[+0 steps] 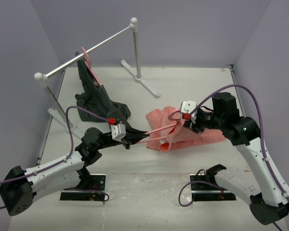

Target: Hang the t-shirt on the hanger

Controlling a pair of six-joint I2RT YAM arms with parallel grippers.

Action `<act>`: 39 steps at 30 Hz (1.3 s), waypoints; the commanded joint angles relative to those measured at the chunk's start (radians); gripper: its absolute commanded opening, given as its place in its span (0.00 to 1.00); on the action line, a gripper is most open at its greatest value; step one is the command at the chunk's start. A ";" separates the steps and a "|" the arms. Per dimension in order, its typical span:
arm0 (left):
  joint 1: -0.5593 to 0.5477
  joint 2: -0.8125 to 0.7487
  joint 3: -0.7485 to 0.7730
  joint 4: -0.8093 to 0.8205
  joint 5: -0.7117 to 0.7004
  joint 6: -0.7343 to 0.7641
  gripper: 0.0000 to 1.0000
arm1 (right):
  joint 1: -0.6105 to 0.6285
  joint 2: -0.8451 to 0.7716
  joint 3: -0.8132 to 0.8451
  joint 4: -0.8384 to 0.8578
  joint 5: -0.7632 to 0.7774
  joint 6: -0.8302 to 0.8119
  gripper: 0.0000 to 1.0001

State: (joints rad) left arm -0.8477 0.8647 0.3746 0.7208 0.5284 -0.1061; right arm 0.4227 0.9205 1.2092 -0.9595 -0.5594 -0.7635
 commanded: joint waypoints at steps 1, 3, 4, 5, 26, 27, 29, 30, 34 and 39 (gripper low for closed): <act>0.016 -0.042 0.088 0.043 0.051 0.038 0.00 | -0.010 0.020 0.026 -0.011 -0.082 -0.063 0.24; 0.022 -0.045 0.112 0.022 0.070 0.050 0.00 | -0.009 0.038 0.036 -0.006 -0.092 -0.091 0.00; 0.022 -0.044 0.126 -0.010 0.053 0.060 0.00 | -0.009 0.037 0.039 0.005 -0.092 -0.097 0.00; 0.022 -0.044 0.143 -0.050 0.020 0.069 0.00 | -0.009 0.031 0.040 0.021 -0.090 -0.103 0.00; 0.019 -0.156 0.159 -0.453 -0.813 -0.553 0.91 | -0.059 -0.036 -0.005 0.250 0.040 -0.037 0.00; 0.013 -0.101 0.118 -0.382 -0.713 -0.580 0.88 | -0.060 -0.038 -0.002 0.252 0.048 -0.024 0.00; -0.018 0.012 0.093 -0.237 -0.611 -0.606 0.87 | -0.059 -0.045 -0.003 0.261 0.052 -0.004 0.00; -0.044 0.093 0.104 -0.187 -0.563 -0.609 0.87 | -0.059 -0.053 -0.005 0.269 0.048 0.011 0.00; -0.078 0.298 0.174 -0.123 -0.471 -0.616 0.87 | -0.061 -0.064 -0.006 0.286 0.063 0.047 0.00; -0.088 0.459 0.232 -0.038 -0.387 -0.655 0.83 | -0.059 -0.067 0.006 0.278 0.064 0.062 0.00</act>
State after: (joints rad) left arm -0.9286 1.2754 0.5161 0.5058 0.0400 -0.7114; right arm 0.3653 0.8710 1.1631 -0.7470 -0.5115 -0.7351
